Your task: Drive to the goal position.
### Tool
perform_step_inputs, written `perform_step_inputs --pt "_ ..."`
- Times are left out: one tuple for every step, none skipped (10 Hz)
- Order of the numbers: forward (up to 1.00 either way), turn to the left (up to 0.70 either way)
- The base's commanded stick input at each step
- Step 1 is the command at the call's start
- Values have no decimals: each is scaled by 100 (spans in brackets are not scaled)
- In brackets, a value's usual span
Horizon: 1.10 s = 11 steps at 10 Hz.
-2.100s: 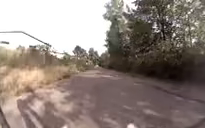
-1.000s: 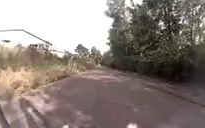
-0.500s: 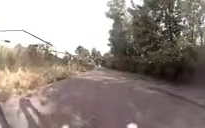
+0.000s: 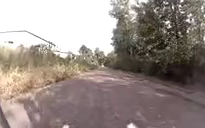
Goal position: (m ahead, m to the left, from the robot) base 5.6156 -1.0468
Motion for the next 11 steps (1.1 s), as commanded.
perform_step_inputs --pt "70 35" --pt "70 35" --pt "70 28" --pt "70 21" --pt "70 13" --pt "70 5" --pt "70 0" --pt "70 0" --pt "70 0" --pt "70 0" --pt "70 -1"
